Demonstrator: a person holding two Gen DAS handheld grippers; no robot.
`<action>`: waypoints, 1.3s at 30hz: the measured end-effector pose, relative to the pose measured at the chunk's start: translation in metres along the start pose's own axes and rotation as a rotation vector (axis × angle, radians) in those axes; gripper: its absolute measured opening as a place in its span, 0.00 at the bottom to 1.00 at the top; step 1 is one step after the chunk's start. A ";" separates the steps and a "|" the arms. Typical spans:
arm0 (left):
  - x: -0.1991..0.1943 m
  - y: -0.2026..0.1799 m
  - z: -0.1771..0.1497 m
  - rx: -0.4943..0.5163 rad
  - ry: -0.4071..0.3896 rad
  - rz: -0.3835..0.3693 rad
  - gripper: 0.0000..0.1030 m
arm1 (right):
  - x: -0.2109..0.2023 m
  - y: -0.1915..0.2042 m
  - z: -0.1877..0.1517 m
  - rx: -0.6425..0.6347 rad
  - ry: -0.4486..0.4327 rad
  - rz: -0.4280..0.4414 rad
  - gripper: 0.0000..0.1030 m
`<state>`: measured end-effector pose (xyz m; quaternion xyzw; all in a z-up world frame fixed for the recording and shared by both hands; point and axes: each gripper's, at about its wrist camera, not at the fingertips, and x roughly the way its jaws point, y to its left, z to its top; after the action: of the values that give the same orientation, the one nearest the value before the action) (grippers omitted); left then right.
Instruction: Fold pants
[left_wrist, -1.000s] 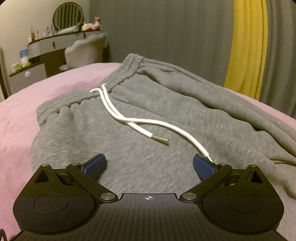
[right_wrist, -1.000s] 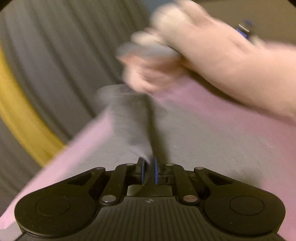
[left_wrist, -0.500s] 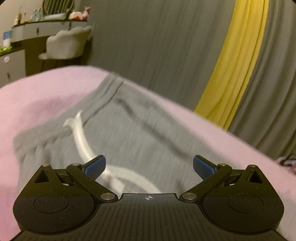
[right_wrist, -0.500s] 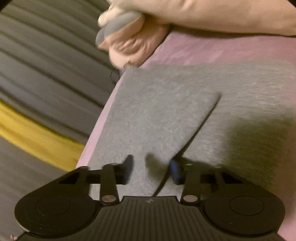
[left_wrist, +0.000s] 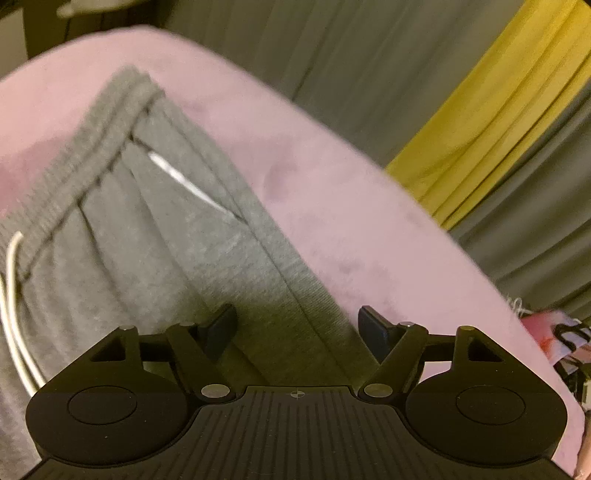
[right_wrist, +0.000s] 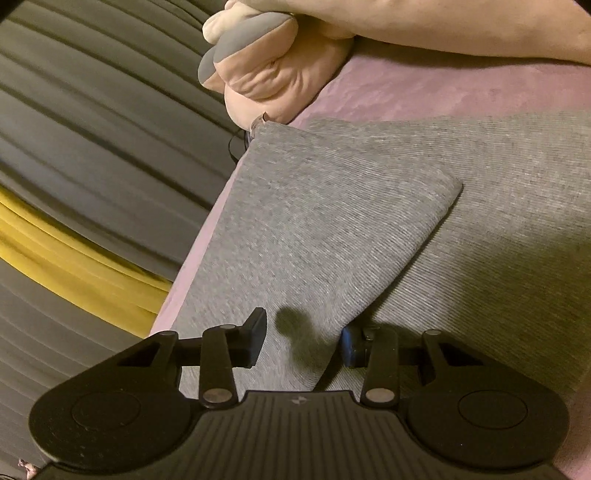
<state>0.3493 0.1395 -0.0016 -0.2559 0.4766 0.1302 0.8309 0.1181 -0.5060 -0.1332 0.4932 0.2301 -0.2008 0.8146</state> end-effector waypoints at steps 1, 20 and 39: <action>0.004 -0.001 0.001 0.002 0.007 0.005 0.76 | -0.001 0.000 -0.001 -0.002 -0.004 0.005 0.41; -0.103 0.071 -0.054 0.036 -0.171 -0.174 0.11 | -0.059 -0.005 0.018 0.103 -0.002 0.113 0.04; -0.111 0.160 -0.150 -0.138 -0.168 -0.140 0.65 | -0.078 -0.044 0.039 0.060 0.185 -0.011 0.53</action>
<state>0.1105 0.1935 -0.0169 -0.3332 0.3761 0.1252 0.8555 0.0367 -0.5524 -0.1036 0.5326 0.3011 -0.1659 0.7734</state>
